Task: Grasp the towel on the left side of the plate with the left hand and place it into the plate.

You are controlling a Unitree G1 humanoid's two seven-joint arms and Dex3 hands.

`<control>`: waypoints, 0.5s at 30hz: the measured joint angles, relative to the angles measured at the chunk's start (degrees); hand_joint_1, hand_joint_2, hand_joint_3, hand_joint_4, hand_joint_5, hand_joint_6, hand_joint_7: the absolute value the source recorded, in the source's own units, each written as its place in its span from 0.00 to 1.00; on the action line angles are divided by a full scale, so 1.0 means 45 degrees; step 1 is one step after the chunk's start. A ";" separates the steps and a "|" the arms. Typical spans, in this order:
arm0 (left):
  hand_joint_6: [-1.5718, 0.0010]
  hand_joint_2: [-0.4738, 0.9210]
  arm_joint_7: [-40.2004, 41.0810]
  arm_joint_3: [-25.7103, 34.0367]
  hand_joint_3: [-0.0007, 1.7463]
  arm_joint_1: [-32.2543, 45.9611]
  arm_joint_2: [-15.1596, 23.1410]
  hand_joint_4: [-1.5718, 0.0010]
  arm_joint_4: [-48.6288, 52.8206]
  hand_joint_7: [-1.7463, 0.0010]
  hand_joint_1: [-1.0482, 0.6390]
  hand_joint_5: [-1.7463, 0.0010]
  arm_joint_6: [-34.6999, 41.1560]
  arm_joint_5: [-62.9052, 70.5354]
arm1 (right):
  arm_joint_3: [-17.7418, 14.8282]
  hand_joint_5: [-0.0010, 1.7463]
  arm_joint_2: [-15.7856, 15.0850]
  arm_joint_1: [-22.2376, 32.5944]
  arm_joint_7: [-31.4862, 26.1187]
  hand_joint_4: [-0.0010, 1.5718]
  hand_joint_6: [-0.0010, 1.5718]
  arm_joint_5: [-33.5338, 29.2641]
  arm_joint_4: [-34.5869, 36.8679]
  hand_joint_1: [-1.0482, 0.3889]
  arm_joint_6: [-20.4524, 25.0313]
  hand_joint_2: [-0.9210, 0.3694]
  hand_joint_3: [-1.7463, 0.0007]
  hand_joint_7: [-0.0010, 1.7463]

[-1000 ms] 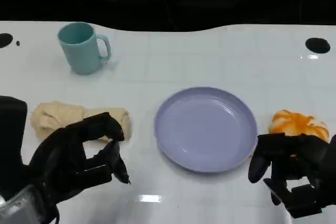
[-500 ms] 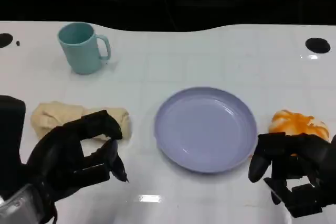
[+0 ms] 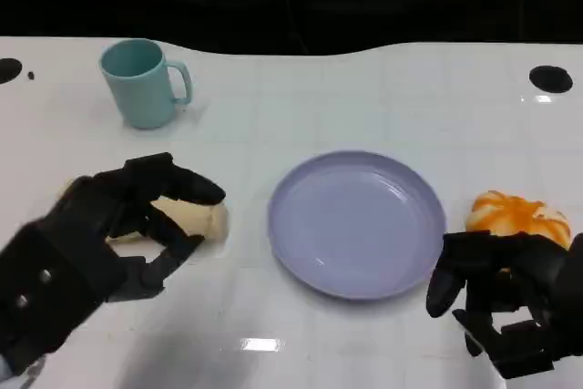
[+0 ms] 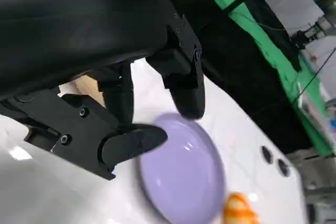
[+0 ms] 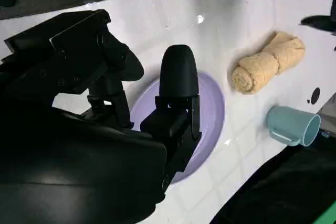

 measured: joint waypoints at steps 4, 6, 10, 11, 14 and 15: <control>0.76 1.00 -0.0005 -0.0471 0.01 -0.0354 0.1222 0.83 0.0280 0.98 0.32 0.71 -0.0975 0.2635 | 0.0017 0.97 0.0005 -0.0039 -0.0004 0.43 0.44 -0.0001 -0.0009 0.76 0.0020 0.26 0.39 0.83; 0.77 0.99 -0.0010 -0.0682 0.00 -0.0748 0.1770 0.82 0.0397 0.99 0.31 0.75 -0.1202 0.3851 | 0.0030 0.97 0.0006 -0.0048 -0.0005 0.43 0.44 -0.0004 -0.0013 0.76 0.0025 0.26 0.39 0.84; 0.81 0.99 -0.0457 -0.1316 0.00 -0.1589 0.2421 0.83 0.0974 1.00 0.26 0.78 -0.1379 0.5871 | 0.0069 0.97 0.0006 -0.0045 -0.0007 0.43 0.44 -0.0013 -0.0022 0.76 0.0029 0.26 0.39 0.84; 0.82 0.99 -0.0563 -0.1579 0.00 -0.1833 0.2579 0.84 0.1244 1.00 0.25 0.79 -0.1473 0.6456 | 0.0079 0.97 0.0005 -0.0044 -0.0009 0.43 0.44 -0.0024 -0.0032 0.76 0.0036 0.26 0.39 0.84; 0.82 0.98 -0.0745 -0.2160 0.00 -0.2534 0.2788 0.84 0.2016 1.00 0.24 0.81 -0.1814 0.7744 | 0.0131 0.97 0.0005 -0.0049 -0.0021 0.43 0.44 -0.0042 -0.0052 0.76 0.0096 0.25 0.40 0.84; 0.81 0.97 -0.0867 -0.2324 0.00 -0.2743 0.2789 0.83 0.2274 1.00 0.23 0.84 -0.1851 0.8057 | 0.0143 0.97 0.0005 -0.0048 -0.0021 0.43 0.44 -0.0041 -0.0051 0.76 0.0102 0.25 0.40 0.84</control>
